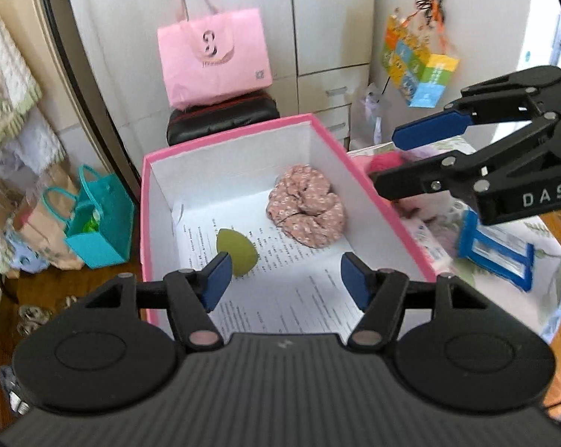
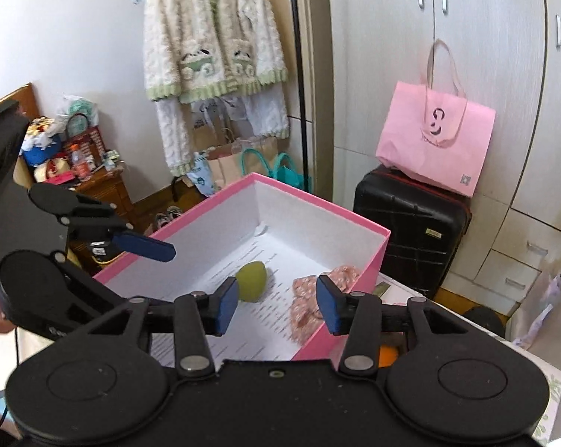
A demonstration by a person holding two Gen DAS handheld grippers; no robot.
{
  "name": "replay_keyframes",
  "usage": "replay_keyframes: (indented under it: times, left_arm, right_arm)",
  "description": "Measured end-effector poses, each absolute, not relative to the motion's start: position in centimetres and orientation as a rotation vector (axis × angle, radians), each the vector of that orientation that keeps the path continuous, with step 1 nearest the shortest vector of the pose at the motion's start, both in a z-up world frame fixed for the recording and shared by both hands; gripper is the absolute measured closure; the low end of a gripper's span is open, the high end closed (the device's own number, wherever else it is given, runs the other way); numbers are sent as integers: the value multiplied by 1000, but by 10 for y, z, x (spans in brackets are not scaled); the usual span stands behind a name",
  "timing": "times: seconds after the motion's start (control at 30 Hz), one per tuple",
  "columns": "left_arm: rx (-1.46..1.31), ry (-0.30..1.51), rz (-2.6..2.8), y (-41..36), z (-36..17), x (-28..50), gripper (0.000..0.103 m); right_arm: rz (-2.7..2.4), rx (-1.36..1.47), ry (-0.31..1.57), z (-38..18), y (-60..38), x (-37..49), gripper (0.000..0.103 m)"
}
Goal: Organize soft objects
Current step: 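Withdraw both grippers from the box toward the blue wipe pack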
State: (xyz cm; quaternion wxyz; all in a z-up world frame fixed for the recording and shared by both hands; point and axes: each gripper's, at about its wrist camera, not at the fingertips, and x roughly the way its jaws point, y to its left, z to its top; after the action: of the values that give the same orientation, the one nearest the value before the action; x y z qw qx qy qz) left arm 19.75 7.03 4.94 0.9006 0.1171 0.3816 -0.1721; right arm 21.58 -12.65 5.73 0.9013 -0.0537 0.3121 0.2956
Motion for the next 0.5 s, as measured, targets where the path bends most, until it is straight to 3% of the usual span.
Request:
replay_keyframes:
  times: [0.5]
  left_arm:
    - [330, 697, -445, 51, 92, 95, 17]
  right_arm:
    - [664, -149, 603, 87, -144, 117, 30]
